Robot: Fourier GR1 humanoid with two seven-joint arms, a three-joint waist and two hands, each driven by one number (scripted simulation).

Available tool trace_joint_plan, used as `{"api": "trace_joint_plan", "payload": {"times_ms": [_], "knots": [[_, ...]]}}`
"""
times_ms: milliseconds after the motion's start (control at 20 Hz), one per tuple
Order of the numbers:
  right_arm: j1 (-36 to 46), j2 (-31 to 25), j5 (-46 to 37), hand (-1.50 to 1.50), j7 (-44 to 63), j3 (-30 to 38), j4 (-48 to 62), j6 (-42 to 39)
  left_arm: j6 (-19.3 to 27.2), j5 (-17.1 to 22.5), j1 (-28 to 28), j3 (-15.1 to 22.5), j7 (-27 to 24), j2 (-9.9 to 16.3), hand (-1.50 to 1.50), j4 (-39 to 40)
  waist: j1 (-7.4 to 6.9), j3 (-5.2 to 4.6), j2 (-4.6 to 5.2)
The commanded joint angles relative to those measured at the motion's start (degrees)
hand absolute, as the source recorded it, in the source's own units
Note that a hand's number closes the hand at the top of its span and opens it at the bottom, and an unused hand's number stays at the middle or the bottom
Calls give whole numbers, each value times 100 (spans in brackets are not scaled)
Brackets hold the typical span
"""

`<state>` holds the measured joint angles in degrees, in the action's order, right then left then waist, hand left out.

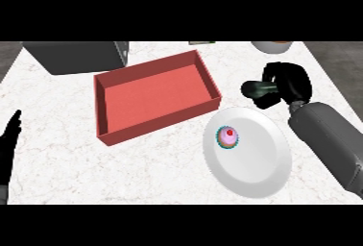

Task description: Pick the eggplant from the plate and place it in the cardboard box

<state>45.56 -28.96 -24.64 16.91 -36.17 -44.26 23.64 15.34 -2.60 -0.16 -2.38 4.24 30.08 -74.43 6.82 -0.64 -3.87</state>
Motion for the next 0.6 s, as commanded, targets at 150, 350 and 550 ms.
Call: {"api": "trace_joint_plan", "payload": {"times_ms": [150, 350, 550], "knots": [[606, 573, -993, 150, 2123, -528, -1468, 281, -88, 26, -47, 45, -21, -39, 0, -100, -165, 22, 97], [1066, 1046, -1320, 150, 3529, -562, -2382, -103, -13, -108, -142, 144, 12, -93, 0, -213, -334, 44, 182], [1500, 1300, -1609, 150, 4672, -232, -2988, -478, -5, -190, -348, 240, -42, -249, 0, -183, -513, 56, 308]]}}
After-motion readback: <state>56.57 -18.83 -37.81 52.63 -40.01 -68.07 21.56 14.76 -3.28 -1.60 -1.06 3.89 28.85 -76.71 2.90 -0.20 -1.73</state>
